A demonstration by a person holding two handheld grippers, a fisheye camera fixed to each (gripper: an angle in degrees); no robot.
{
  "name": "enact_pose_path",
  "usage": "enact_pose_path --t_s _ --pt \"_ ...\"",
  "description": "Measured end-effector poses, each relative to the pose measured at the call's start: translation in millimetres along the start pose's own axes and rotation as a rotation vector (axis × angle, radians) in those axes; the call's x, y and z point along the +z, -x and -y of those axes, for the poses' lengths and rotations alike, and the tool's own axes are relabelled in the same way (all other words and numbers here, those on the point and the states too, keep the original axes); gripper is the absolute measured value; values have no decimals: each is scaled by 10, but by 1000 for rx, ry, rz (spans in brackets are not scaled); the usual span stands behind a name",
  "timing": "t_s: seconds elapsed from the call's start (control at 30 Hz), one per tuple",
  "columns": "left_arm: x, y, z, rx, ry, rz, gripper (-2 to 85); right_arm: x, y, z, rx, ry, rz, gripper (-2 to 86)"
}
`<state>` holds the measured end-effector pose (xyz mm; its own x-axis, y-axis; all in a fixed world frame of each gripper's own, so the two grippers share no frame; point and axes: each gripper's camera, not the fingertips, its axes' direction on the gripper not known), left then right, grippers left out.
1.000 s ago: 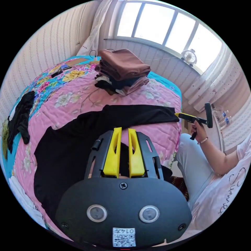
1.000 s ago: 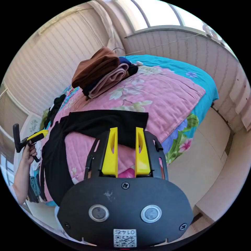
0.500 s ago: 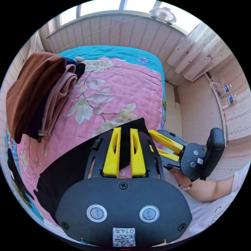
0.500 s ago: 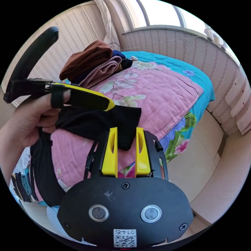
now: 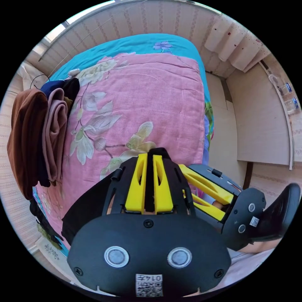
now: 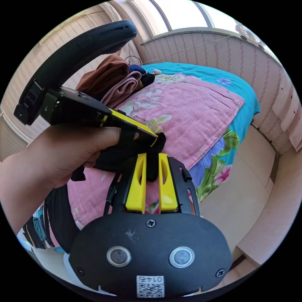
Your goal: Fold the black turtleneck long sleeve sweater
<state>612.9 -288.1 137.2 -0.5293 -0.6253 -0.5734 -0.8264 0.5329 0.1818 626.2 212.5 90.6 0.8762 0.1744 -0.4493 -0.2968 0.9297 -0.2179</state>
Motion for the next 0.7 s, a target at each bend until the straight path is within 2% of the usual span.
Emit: enact_pose_path --t_s 0.13,0.37,0.47,0.7 --pt "-60 -232 -63 78 -9 86 -8 -52 -61 -79 -1 0 26 36" --pt "-394 -120 -481 -33 -99 -10 -10 -253 37 -220 -83 -30 65 14" --pt "-636 -74 -823 -59 -142 2 -10 -408 100 -279 -106 -68 140 12" --pt "-1295 171 -2064 -211 -279 -28 -10 -930 856 -441 -341 -124 235 9"
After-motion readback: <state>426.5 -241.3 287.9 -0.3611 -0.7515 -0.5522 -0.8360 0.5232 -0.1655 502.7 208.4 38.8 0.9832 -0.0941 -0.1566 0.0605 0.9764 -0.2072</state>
